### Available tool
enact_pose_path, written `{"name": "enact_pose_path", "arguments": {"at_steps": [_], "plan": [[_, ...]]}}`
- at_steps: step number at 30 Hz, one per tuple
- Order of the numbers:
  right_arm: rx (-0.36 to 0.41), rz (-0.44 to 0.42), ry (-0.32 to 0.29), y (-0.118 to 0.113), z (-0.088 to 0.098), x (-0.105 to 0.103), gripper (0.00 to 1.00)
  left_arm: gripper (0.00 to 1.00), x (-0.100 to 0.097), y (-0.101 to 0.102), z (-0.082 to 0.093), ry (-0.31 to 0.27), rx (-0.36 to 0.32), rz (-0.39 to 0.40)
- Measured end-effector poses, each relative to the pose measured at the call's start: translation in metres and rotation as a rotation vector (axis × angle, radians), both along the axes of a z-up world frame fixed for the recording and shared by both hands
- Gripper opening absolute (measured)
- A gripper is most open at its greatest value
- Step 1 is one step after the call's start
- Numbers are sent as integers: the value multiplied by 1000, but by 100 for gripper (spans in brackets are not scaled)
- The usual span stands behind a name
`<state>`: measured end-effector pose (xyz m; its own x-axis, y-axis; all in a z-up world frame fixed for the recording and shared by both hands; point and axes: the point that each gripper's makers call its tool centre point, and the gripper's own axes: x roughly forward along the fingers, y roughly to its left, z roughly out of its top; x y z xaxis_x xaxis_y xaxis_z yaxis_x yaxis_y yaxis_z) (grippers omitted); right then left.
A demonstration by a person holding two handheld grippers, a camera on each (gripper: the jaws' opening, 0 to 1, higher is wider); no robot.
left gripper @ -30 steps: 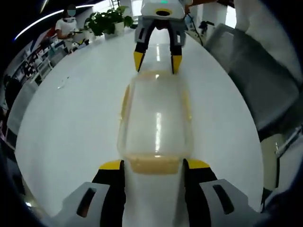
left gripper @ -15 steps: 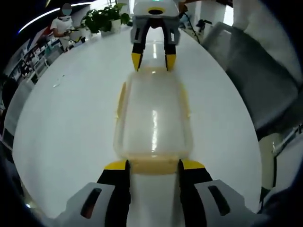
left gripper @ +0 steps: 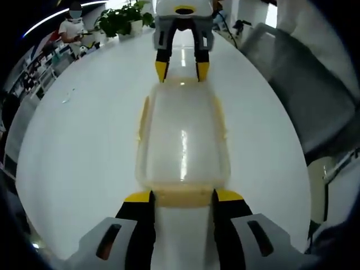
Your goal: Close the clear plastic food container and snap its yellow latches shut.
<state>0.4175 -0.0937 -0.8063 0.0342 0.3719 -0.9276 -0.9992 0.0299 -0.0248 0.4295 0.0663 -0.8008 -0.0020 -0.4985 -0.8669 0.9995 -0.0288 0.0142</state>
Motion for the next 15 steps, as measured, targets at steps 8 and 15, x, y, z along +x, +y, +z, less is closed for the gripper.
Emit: {"name": "enact_pose_path", "arguments": {"at_steps": [8,15], "plan": [[23,0,7,-1,0,-3,36,37,-4,-1,0,1,4,6],[40,15,-7,0,19,-7,36,37,-9,1,13,3,12,13]]}}
